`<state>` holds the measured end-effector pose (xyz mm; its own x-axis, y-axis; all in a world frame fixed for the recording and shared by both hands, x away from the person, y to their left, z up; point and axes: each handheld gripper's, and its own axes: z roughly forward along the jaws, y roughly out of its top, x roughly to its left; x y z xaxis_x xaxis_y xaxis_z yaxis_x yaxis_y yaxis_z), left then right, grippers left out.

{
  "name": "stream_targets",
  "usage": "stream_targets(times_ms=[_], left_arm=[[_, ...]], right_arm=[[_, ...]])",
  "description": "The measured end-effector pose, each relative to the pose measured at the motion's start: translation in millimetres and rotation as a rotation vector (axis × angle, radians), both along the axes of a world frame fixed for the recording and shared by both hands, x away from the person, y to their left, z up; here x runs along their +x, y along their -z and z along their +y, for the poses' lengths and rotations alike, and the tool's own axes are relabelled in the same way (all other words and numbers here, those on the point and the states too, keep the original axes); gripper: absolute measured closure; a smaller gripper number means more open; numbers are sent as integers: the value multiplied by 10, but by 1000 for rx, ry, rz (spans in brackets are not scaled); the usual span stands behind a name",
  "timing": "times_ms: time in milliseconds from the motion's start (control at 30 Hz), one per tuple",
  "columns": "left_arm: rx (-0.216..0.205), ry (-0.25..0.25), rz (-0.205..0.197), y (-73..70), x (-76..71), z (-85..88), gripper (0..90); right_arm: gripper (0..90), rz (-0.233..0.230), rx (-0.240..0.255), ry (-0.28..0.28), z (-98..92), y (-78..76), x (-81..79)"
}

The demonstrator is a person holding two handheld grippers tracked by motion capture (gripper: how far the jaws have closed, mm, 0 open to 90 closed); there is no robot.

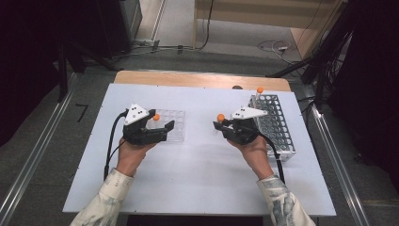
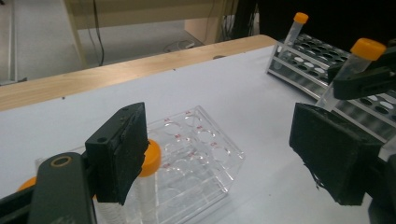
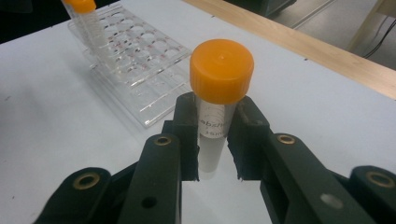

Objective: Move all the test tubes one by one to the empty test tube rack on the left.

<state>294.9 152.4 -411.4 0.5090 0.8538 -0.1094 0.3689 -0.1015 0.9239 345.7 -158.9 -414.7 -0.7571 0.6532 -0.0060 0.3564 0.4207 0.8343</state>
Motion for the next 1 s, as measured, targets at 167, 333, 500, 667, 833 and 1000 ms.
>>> stream_targets(times_ms=[167,333,500,667,833,1000], left_arm=[[-20,57,10,-1,-43,-120,198],[-25,123,8,2,-114,-305,204],[-14,151,14,40,-151,-426,218],[-4,185,14,72,-179,-524,277],[-2,225,20,86,-184,-552,357],[0,248,28,107,-184,-562,444]], right_arm=[[719,22,-18,-34,121,97,-37],[719,33,-32,-80,281,160,-110],[719,32,-41,-132,432,178,-205],[718,39,-49,-166,539,211,-275],[718,56,-47,-195,624,248,-314],[718,63,-35,-213,646,247,-328]])
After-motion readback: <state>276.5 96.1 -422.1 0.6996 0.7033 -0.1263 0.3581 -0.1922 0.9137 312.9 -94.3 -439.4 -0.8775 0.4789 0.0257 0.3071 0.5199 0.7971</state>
